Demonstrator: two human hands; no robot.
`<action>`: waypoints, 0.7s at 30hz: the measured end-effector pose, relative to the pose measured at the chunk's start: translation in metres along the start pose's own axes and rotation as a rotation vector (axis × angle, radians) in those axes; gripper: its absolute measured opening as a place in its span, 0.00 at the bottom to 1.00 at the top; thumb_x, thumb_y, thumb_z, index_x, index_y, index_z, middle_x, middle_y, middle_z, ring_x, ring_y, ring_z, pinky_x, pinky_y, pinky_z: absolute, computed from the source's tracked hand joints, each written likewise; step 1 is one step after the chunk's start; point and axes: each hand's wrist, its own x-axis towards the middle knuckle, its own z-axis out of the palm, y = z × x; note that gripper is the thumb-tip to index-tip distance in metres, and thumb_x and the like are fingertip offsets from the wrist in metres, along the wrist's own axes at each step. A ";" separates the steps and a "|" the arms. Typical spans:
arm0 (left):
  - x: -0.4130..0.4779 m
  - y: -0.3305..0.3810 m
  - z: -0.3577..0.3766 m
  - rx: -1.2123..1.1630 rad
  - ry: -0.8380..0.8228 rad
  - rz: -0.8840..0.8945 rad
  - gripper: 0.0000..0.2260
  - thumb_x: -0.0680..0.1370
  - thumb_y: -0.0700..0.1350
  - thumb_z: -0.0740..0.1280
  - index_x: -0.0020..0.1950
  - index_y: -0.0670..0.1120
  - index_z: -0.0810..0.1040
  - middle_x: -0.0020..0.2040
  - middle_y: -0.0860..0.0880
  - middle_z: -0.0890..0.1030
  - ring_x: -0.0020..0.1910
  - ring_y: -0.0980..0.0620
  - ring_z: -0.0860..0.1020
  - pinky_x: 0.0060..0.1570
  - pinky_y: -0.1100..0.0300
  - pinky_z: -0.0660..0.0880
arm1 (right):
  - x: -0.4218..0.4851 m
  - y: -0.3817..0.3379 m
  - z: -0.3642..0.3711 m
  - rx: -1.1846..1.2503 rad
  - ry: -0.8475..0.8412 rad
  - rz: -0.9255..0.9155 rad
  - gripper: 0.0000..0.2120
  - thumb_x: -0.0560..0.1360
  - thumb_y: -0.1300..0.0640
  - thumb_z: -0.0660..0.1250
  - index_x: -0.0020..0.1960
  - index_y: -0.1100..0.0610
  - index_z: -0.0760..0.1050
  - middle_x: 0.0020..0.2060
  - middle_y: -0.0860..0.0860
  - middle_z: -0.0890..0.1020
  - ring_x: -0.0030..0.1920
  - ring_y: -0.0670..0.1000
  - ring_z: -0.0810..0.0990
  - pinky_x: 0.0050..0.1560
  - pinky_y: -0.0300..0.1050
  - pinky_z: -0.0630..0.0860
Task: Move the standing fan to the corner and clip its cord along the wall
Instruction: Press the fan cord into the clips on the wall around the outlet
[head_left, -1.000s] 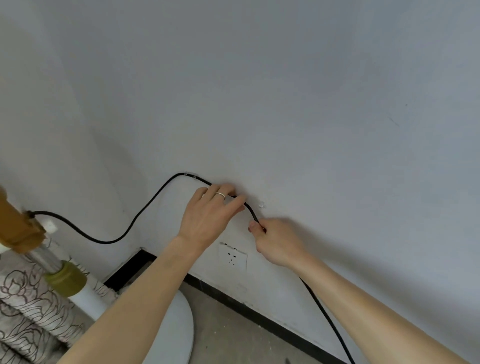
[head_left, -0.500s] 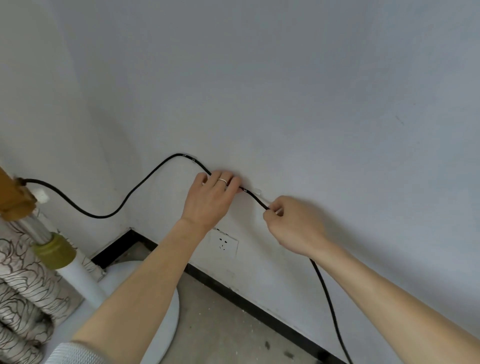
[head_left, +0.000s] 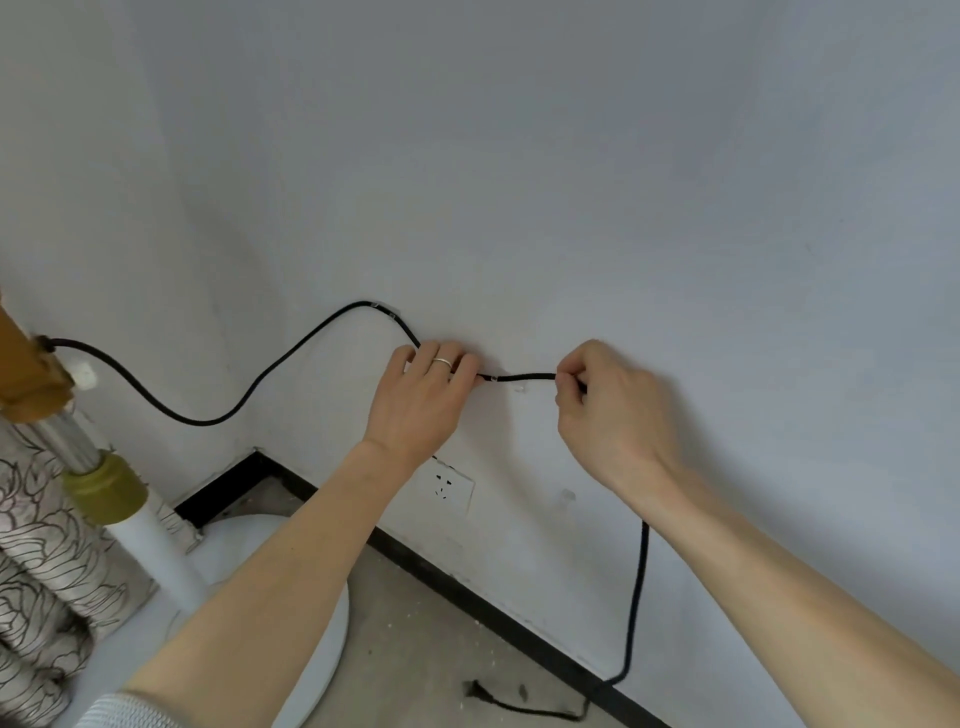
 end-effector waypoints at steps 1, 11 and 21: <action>-0.001 0.000 -0.001 -0.006 -0.006 -0.002 0.09 0.82 0.43 0.64 0.45 0.43 0.79 0.42 0.46 0.81 0.38 0.44 0.77 0.41 0.51 0.74 | -0.002 0.002 0.003 0.007 0.018 -0.004 0.05 0.80 0.60 0.60 0.51 0.58 0.74 0.38 0.52 0.82 0.37 0.57 0.80 0.36 0.52 0.75; 0.004 -0.012 -0.008 -0.018 -0.054 0.100 0.10 0.83 0.42 0.62 0.45 0.43 0.79 0.40 0.47 0.81 0.41 0.45 0.80 0.45 0.50 0.76 | -0.029 0.027 0.038 0.317 -0.098 0.161 0.04 0.82 0.57 0.59 0.49 0.50 0.68 0.38 0.47 0.84 0.36 0.51 0.83 0.40 0.54 0.80; 0.004 -0.010 -0.009 0.050 -0.104 0.096 0.05 0.80 0.38 0.65 0.45 0.42 0.77 0.38 0.45 0.80 0.38 0.43 0.78 0.46 0.48 0.75 | -0.080 0.064 0.051 0.626 -0.323 0.299 0.09 0.83 0.43 0.54 0.51 0.41 0.73 0.41 0.40 0.84 0.38 0.44 0.84 0.38 0.34 0.73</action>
